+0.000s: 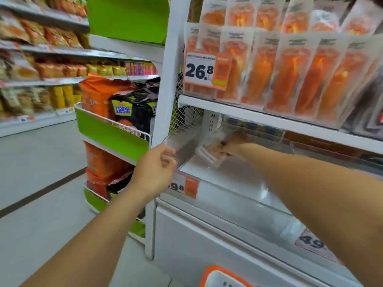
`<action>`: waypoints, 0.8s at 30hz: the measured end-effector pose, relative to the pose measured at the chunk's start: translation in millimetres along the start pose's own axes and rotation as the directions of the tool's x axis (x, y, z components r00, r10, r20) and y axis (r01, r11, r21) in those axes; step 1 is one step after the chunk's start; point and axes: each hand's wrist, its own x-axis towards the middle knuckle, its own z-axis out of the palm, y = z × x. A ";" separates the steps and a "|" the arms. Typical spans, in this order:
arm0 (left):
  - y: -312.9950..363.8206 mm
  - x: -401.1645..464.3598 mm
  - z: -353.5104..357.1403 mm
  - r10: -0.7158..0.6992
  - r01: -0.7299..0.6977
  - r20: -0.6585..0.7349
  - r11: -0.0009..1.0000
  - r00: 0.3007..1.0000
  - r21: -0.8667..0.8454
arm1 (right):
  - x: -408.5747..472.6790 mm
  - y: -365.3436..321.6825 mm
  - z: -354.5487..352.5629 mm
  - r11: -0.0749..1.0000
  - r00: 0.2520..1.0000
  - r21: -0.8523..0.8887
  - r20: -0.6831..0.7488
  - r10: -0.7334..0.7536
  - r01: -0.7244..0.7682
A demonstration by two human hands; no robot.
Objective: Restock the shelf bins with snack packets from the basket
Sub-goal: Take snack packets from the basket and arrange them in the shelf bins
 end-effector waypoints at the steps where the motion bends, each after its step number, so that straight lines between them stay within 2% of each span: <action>1: -7.3 0.4 -3.3 0.009 -0.009 -0.001 1.000 1.000 0.001 | 15.1 -4.8 12.2 1.000 0.999 -0.021 -0.039 -0.024 0.023; 6: -17.4 11.6 -6.3 -0.003 0.001 -0.066 0.999 0.998 -0.036 | 45.8 -36.1 43.6 0.991 0.974 -0.004 -0.187 -0.131 0.132; 10: -16.3 14.1 3.4 0.002 -0.004 -0.051 0.999 0.999 -0.046 | 46.7 -37.2 49.6 0.995 0.972 0.023 -0.217 -0.091 0.098; 12: -15.3 13.5 7.0 0.008 -0.010 -0.044 0.999 0.999 -0.049 | 48.4 -35.0 50.0 0.996 0.979 0.077 -0.202 -0.035 0.052; 17: -7.9 9.3 8.1 0.024 -0.025 -0.030 0.999 0.999 -0.024 | 45.8 -27.5 42.3 0.995 0.967 0.080 -0.240 0.082 -0.064; 20: -3.4 8.0 9.0 0.020 -0.021 -0.037 0.999 0.999 -0.027 | 41.5 -26.0 42.8 0.970 0.974 0.217 -0.172 0.146 -0.107; 24: 3.3 7.7 12.9 0.030 -0.032 -0.039 0.998 0.999 -0.049 | 37.7 -25.0 49.2 0.882 0.969 0.433 -0.068 0.238 -0.186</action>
